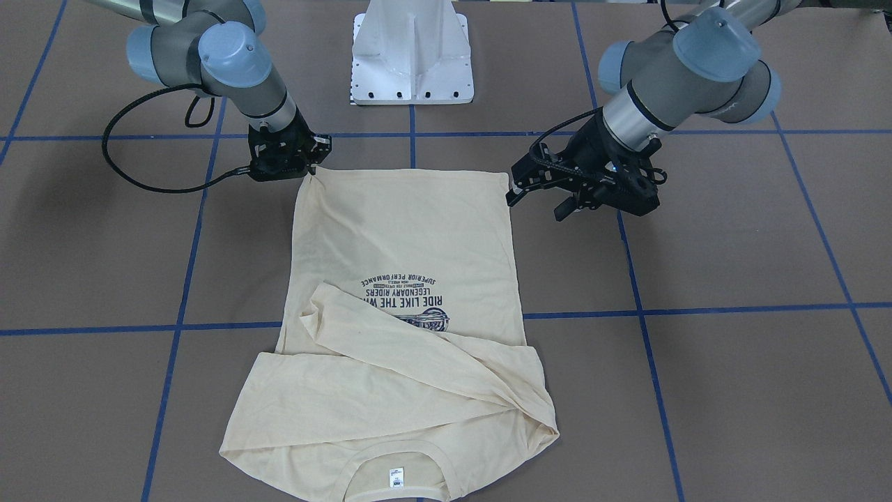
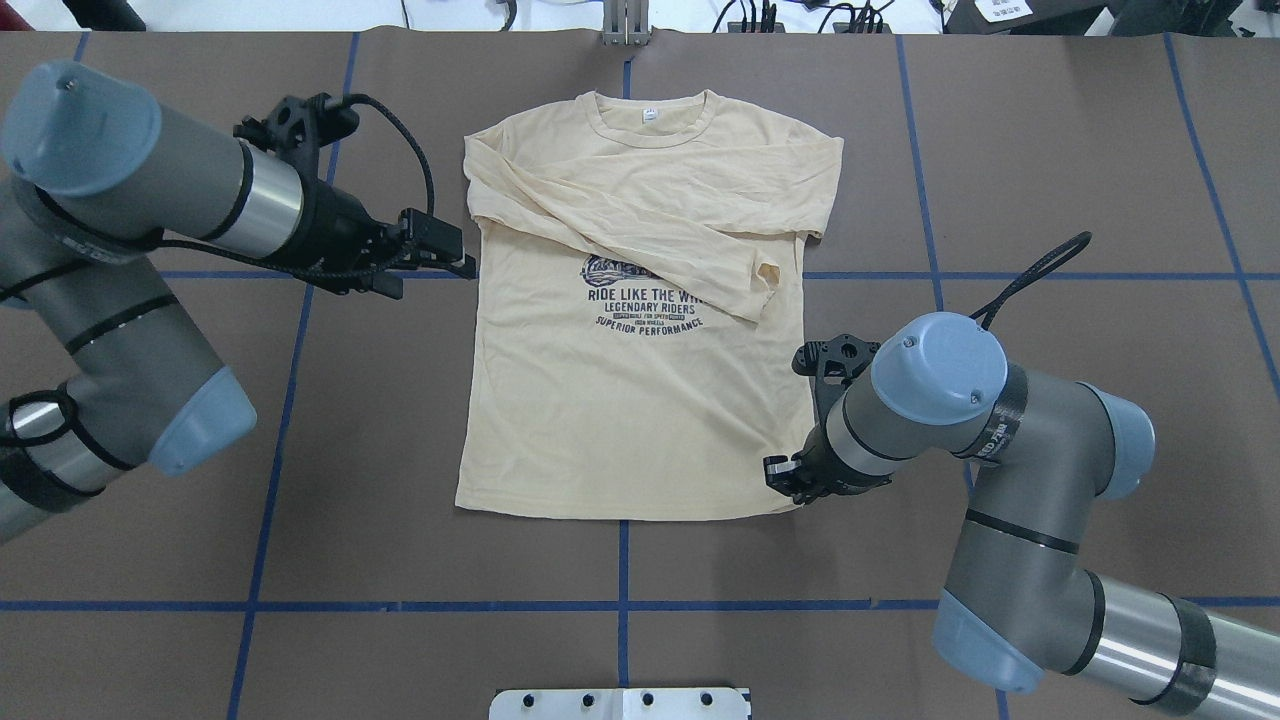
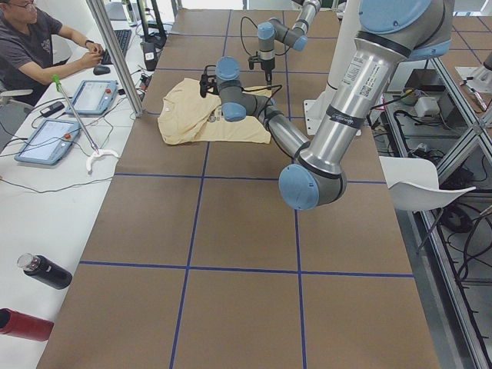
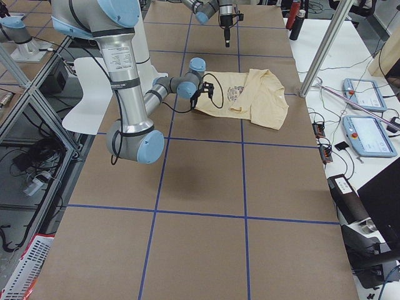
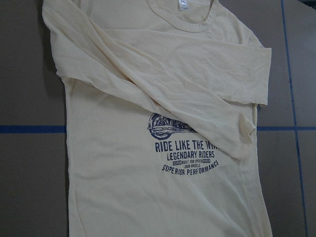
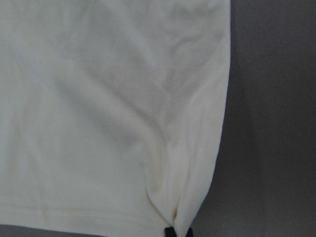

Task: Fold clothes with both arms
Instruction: 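Move the left gripper to its hem corner while the right gripper grasps its corner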

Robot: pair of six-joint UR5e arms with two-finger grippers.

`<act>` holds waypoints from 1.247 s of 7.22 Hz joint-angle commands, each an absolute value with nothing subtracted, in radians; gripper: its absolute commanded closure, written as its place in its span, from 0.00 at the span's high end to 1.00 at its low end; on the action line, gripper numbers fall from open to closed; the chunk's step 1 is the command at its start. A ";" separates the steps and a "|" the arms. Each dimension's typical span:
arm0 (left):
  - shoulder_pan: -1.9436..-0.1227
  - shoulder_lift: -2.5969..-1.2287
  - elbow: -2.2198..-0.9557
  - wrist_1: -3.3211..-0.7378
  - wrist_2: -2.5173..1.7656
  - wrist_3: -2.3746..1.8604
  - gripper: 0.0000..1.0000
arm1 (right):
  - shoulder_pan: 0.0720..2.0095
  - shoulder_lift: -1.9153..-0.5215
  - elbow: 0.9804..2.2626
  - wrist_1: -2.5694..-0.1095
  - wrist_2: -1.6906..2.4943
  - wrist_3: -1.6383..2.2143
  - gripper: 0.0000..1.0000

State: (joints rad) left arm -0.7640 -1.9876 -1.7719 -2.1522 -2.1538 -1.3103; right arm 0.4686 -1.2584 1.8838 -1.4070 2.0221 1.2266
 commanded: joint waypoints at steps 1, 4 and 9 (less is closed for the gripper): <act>-0.575 -1.968 -1.850 -1.961 -1.957 -1.325 1.00 | 0.494 -1.256 1.896 -1.404 2.028 1.226 0.00; -0.434 -1.843 -1.842 -2.131 -1.876 -1.440 1.00 | 0.514 -1.255 1.908 -1.399 2.031 1.226 0.00; -0.382 -1.894 -1.786 -2.083 -1.878 -1.454 0.98 | 0.538 -1.255 1.917 -1.399 2.049 1.226 0.00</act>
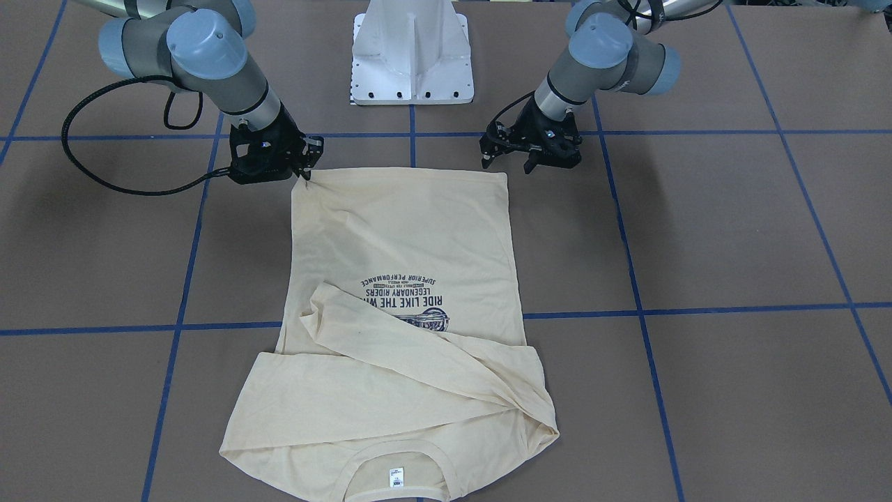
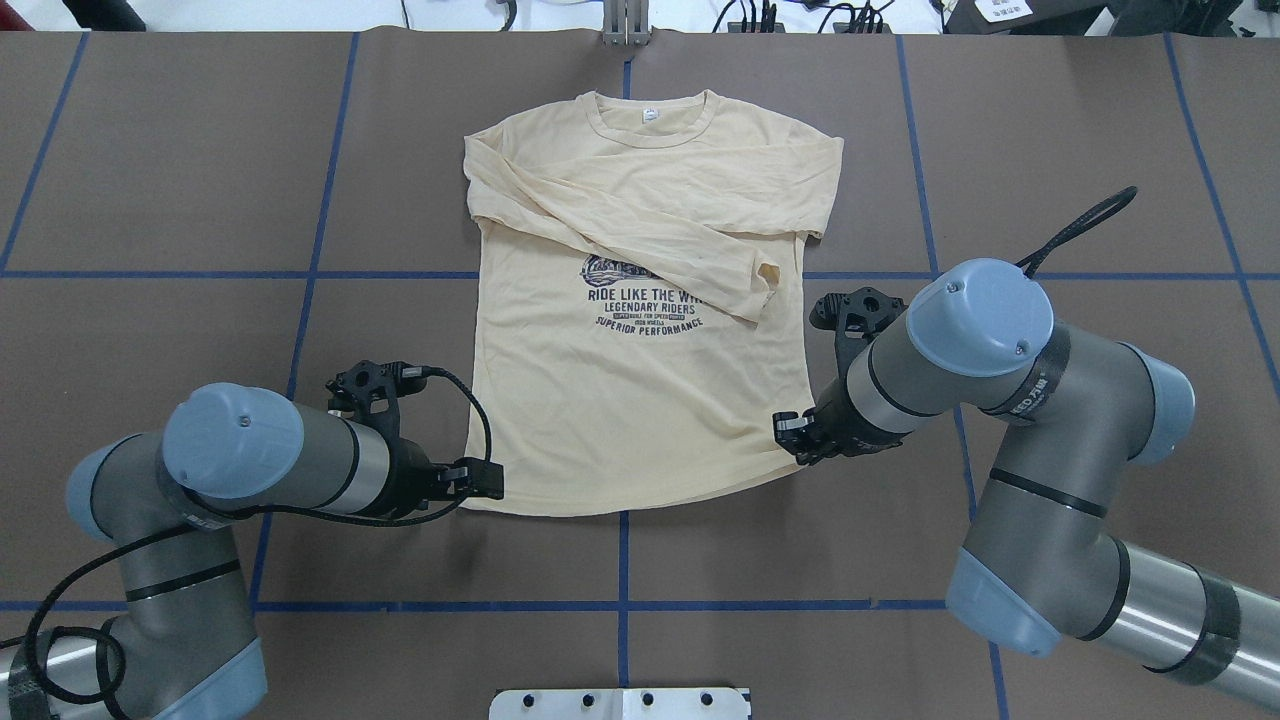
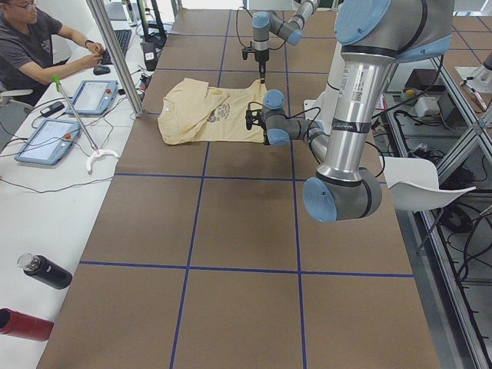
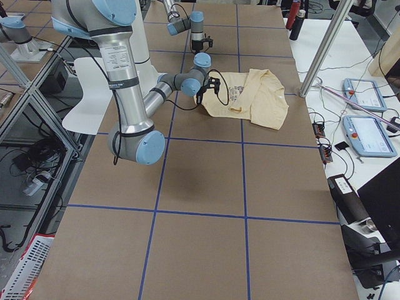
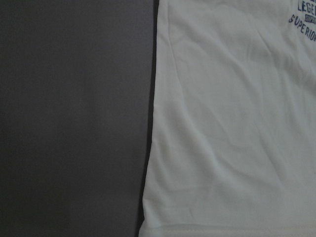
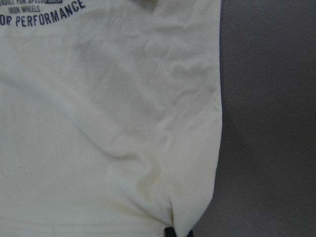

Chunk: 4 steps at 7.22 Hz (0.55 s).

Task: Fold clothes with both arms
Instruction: 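Move the left gripper to its hem corner while the right gripper grasps its corner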

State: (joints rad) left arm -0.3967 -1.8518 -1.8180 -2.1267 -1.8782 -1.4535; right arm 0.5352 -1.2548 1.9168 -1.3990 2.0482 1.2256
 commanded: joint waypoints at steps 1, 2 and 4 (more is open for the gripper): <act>-0.382 -1.898 -1.776 -2.083 -1.876 -1.454 0.96 | 0.540 -1.255 1.917 -1.399 2.051 1.226 0.00; -0.382 -1.896 -1.776 -2.083 -1.876 -1.454 0.93 | 0.540 -1.253 1.917 -1.399 2.051 1.227 0.00; -0.385 -1.896 -1.779 -2.077 -1.878 -1.454 0.85 | 0.541 -1.252 1.917 -1.399 2.051 1.227 0.00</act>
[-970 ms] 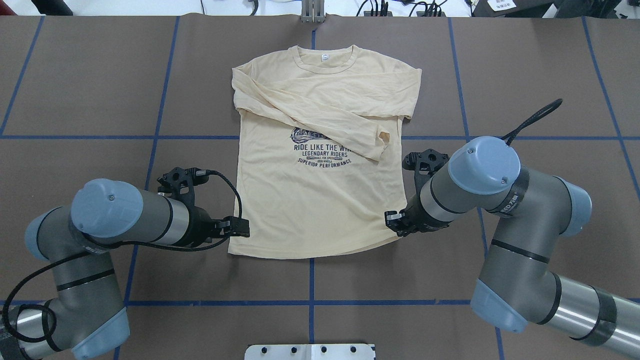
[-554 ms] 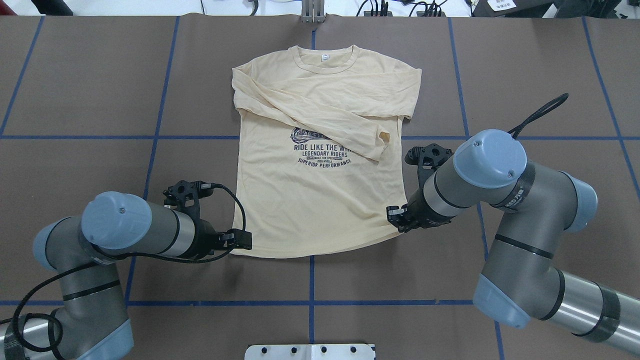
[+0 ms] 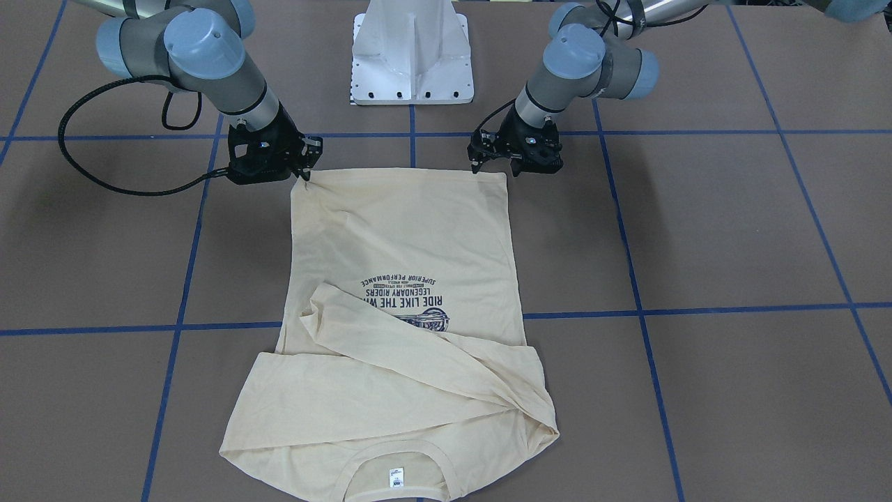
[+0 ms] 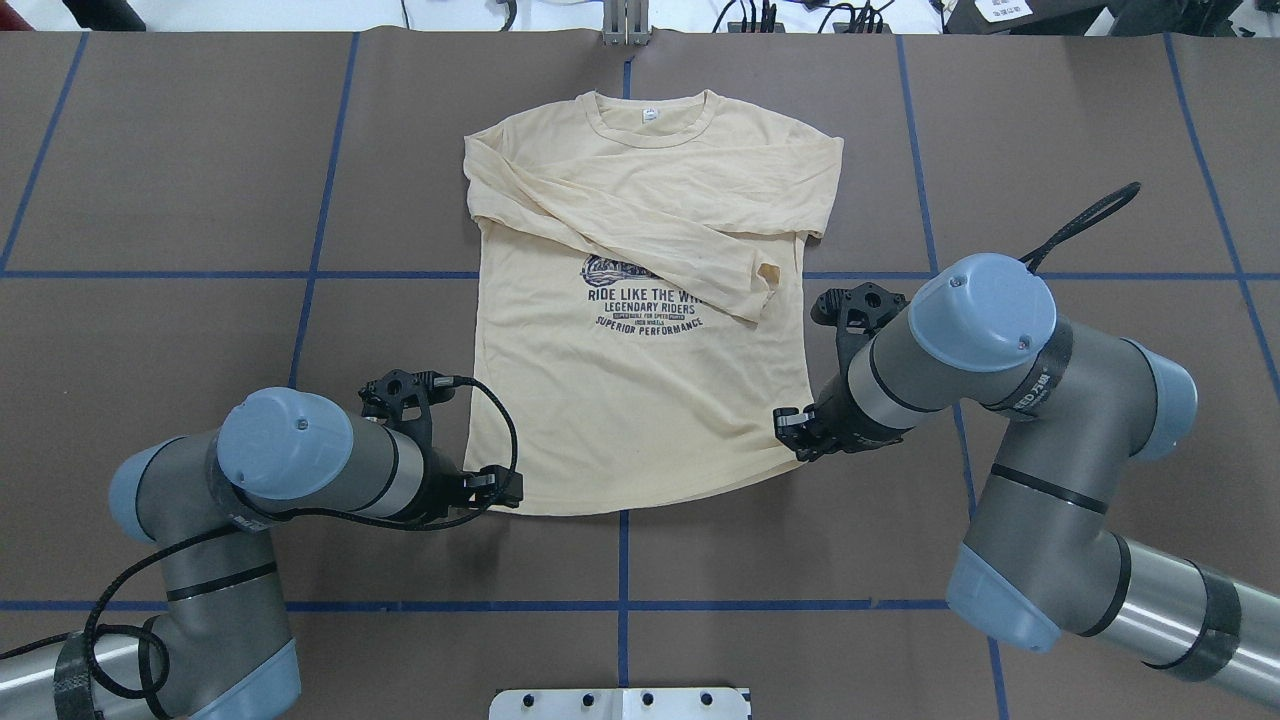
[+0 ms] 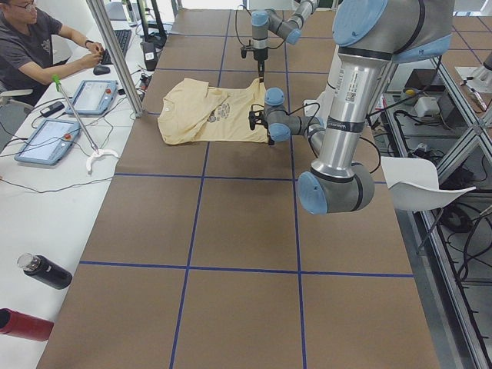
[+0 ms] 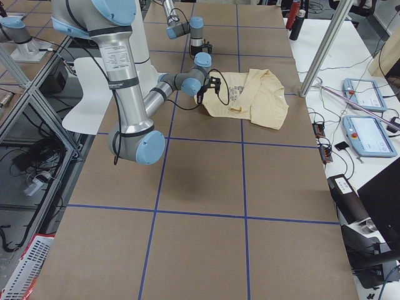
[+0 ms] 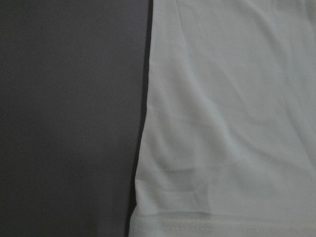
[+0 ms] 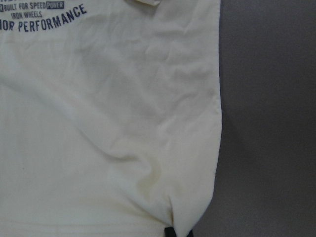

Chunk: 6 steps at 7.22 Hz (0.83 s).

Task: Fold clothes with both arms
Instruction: 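Move the left gripper to its hem corner while the right gripper grasps its corner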

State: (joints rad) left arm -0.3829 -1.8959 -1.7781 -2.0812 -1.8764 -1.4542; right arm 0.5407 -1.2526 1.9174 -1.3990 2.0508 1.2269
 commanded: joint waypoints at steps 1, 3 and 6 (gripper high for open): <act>-0.387 -1.894 -1.779 -2.077 -1.878 -1.454 0.77 | 0.541 -1.253 1.917 -1.399 2.051 1.226 0.00; -0.385 -1.896 -1.784 -2.068 -1.878 -1.454 0.67 | 0.545 -1.256 1.917 -1.399 2.052 1.226 0.00; -0.384 -1.910 -1.781 -2.059 -1.878 -1.453 0.65 | 0.555 -1.261 1.917 -1.399 2.062 1.221 0.00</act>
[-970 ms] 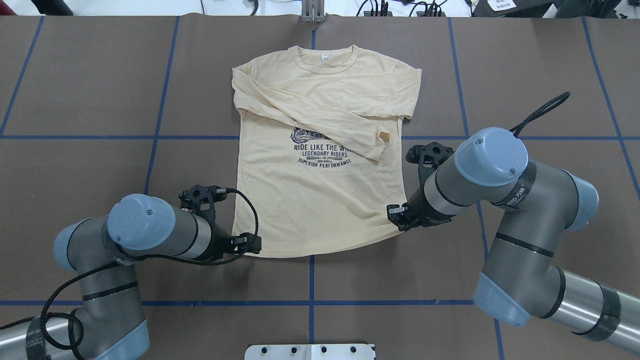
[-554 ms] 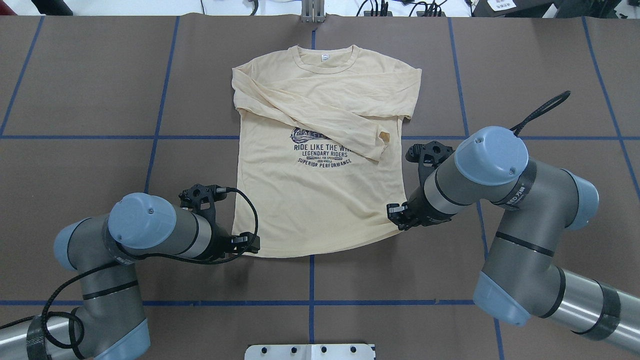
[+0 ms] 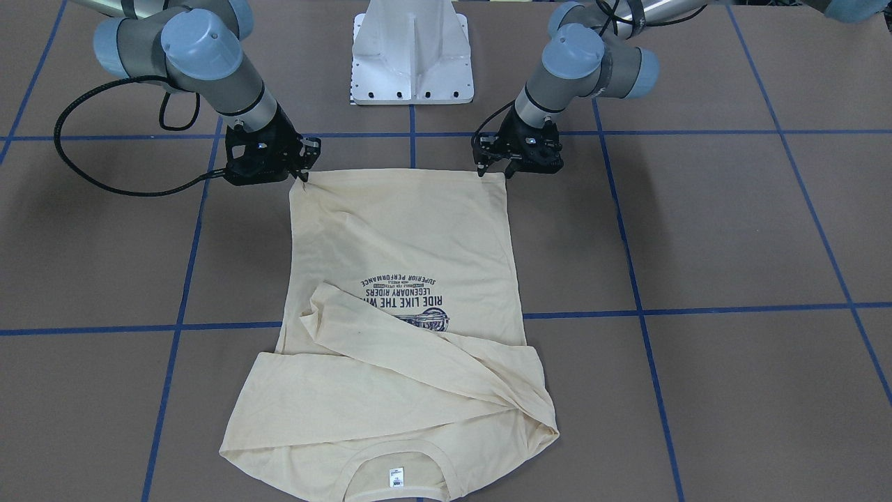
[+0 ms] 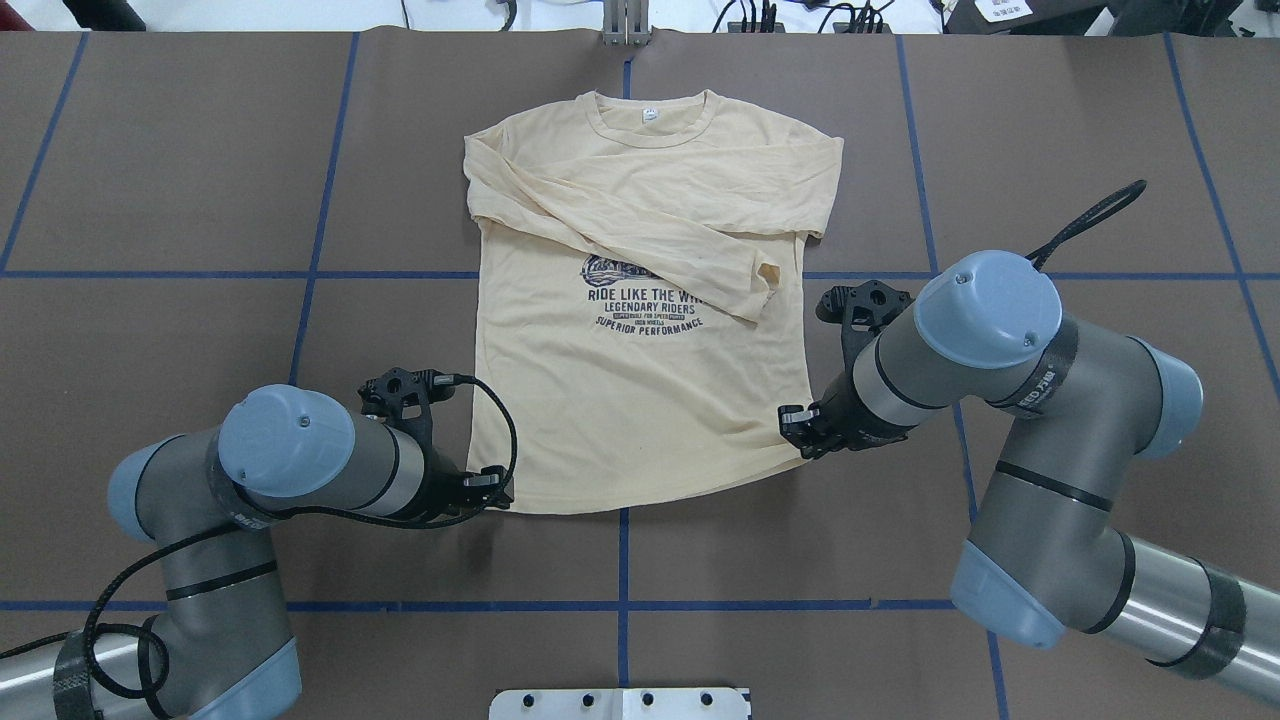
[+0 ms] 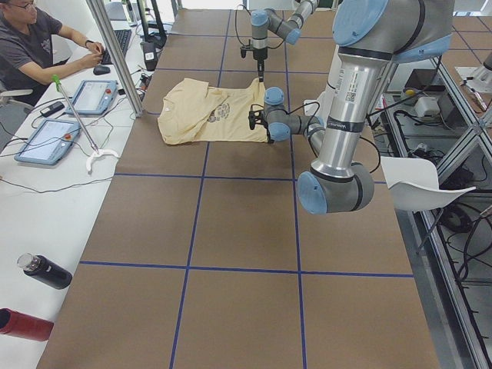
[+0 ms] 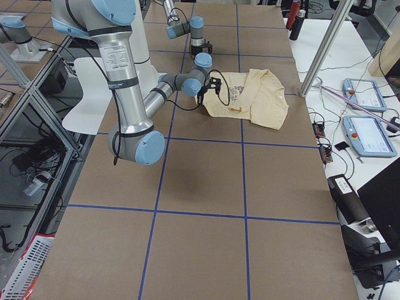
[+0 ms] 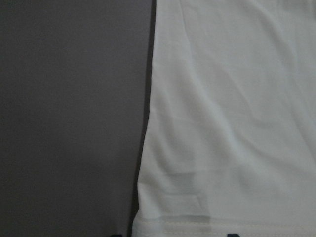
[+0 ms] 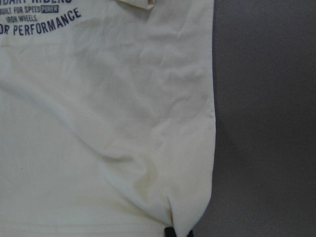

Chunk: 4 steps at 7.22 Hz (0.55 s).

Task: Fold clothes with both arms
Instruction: 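Grasp the hem corners nearest the robot with both grippers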

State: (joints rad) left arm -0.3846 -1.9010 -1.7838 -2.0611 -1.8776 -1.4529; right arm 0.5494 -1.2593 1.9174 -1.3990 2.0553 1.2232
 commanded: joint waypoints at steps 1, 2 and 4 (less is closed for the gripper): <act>-0.383 -1.910 -1.781 -2.059 -1.878 -1.453 0.65 | 0.561 -1.259 1.917 -1.399 2.066 1.223 0.00; -0.383 -1.910 -1.779 -2.059 -1.878 -1.453 0.64 | 0.561 -1.259 1.917 -1.399 2.066 1.221 0.00; -0.385 -1.910 -1.778 -2.057 -1.878 -1.453 0.64 | 0.564 -1.259 1.917 -1.399 2.066 1.221 0.00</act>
State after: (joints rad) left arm -0.3837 -1.9095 -1.7788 -2.0583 -1.8776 -1.4527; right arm 0.5625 -1.2595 1.9175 -1.3990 2.0660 1.2212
